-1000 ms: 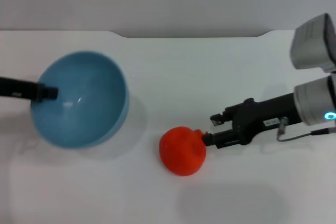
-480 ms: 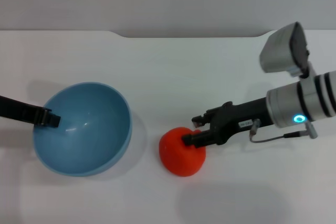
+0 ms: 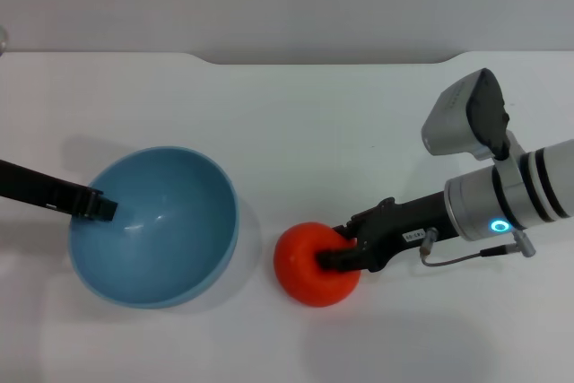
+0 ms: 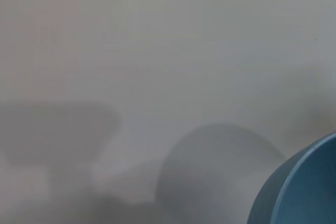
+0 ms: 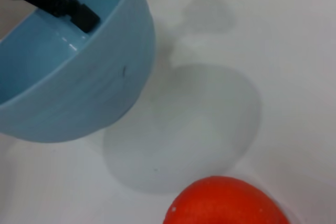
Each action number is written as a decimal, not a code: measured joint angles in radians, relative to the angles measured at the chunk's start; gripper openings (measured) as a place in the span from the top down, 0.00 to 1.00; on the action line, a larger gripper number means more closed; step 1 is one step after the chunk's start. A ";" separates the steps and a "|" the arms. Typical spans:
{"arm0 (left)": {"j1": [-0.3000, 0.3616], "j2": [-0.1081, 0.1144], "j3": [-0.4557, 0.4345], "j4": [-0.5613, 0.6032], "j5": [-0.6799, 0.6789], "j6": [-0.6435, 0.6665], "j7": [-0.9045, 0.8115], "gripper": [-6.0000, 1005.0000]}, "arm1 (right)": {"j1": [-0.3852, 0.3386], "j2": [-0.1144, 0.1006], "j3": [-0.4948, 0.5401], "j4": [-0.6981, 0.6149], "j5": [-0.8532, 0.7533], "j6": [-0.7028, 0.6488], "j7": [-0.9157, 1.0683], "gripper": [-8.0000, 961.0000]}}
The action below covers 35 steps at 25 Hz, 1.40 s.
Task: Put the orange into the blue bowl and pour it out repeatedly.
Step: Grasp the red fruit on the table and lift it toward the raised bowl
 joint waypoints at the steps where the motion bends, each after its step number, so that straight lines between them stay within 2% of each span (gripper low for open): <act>1: -0.002 0.000 0.002 0.000 0.000 0.000 0.000 1.00 | -0.004 -0.001 0.002 -0.006 0.000 -0.005 0.000 0.44; 6: -0.016 0.000 0.030 -0.001 0.002 -0.003 -0.004 1.00 | -0.081 -0.012 0.025 -0.116 0.065 -0.080 0.005 0.52; 10: -0.037 -0.001 0.070 -0.023 0.003 -0.020 -0.005 1.00 | -0.179 -0.021 0.092 -0.277 0.083 -0.178 0.000 0.69; 11: -0.050 -0.001 0.091 -0.036 0.003 -0.029 -0.005 1.00 | -0.218 -0.028 0.139 -0.346 0.083 -0.233 0.000 0.73; 12: -0.061 -0.001 0.109 -0.049 0.003 -0.038 -0.005 1.00 | -0.218 -0.028 0.139 -0.346 0.083 -0.233 0.000 0.79; 15: -0.105 -0.002 0.165 -0.098 0.004 -0.062 -0.005 1.00 | -0.262 -0.030 0.227 -0.450 0.086 -0.332 0.000 0.94; 18: -0.144 -0.002 0.203 -0.137 0.004 -0.084 -0.007 1.00 | -0.275 -0.028 0.272 -0.487 0.085 -0.377 0.000 0.97; 22: -0.157 -0.003 0.201 -0.141 0.006 -0.098 -0.020 1.00 | -0.256 -0.019 0.263 -0.408 0.060 -0.327 -0.001 0.99; 27: -0.144 0.000 0.174 -0.095 0.007 -0.095 -0.036 1.00 | -0.169 -0.018 0.249 -0.266 -0.049 -0.276 -0.001 0.98; 31: -0.139 0.001 0.171 -0.083 0.007 -0.089 -0.039 1.00 | -0.116 -0.015 0.245 -0.184 -0.063 -0.222 -0.009 0.97; 35: -0.138 0.001 0.171 -0.081 0.007 -0.085 -0.039 1.00 | -0.078 -0.011 0.239 -0.131 -0.058 -0.177 -0.017 0.81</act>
